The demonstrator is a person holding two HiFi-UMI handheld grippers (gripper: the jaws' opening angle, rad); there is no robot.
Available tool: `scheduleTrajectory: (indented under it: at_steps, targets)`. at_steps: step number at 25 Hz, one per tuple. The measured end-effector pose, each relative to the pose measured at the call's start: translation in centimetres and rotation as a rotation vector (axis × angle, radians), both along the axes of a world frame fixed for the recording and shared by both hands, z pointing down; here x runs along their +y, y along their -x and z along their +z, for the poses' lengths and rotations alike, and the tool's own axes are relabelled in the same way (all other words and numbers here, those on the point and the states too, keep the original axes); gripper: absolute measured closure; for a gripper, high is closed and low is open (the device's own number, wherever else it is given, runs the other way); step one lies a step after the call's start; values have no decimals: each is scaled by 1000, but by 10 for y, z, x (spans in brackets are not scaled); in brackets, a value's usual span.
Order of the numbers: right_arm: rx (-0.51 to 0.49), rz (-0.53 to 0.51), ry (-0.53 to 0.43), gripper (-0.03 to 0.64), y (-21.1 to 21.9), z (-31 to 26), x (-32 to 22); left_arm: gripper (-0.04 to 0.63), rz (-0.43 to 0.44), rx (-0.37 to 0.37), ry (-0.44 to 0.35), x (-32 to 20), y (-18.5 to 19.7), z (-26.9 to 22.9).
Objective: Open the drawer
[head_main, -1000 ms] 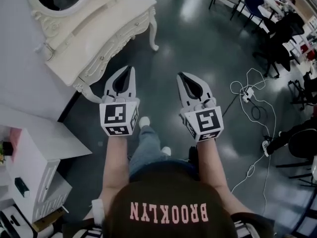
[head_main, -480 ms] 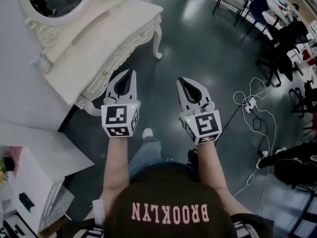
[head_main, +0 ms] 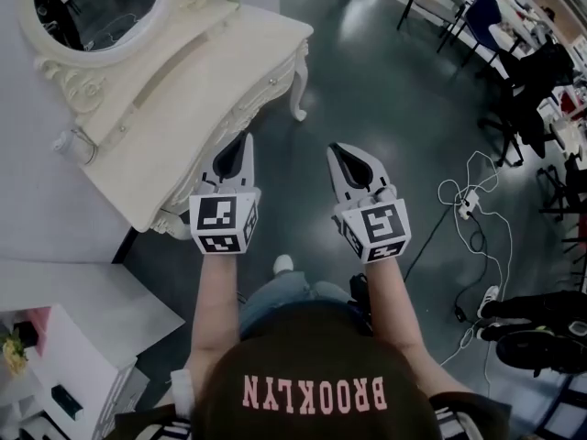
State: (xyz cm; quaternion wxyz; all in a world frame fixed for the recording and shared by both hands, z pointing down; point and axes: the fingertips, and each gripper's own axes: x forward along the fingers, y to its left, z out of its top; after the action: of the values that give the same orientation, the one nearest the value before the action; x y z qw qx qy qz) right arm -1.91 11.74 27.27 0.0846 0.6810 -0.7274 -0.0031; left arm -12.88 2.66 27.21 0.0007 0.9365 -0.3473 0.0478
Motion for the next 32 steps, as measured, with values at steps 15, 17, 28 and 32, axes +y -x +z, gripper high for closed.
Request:
scheduleTrajectory:
  at_steps: [15,17,28,32]
  targets:
    - [-14,-5,43,619,-16,23,-84,589,-2,-21,33,-70,-11,23]
    - [-18,-10,49,619,-22,29,-98,589,-5,-28,40,-81,-16,29]
    - [-57,-62,99,618,-74,52,-193,589,-73,-65,80,-159,-60,49]
    - [-56,-94,115,618,-98,60,-237,589,-119,-71,98,-196,-78,58]
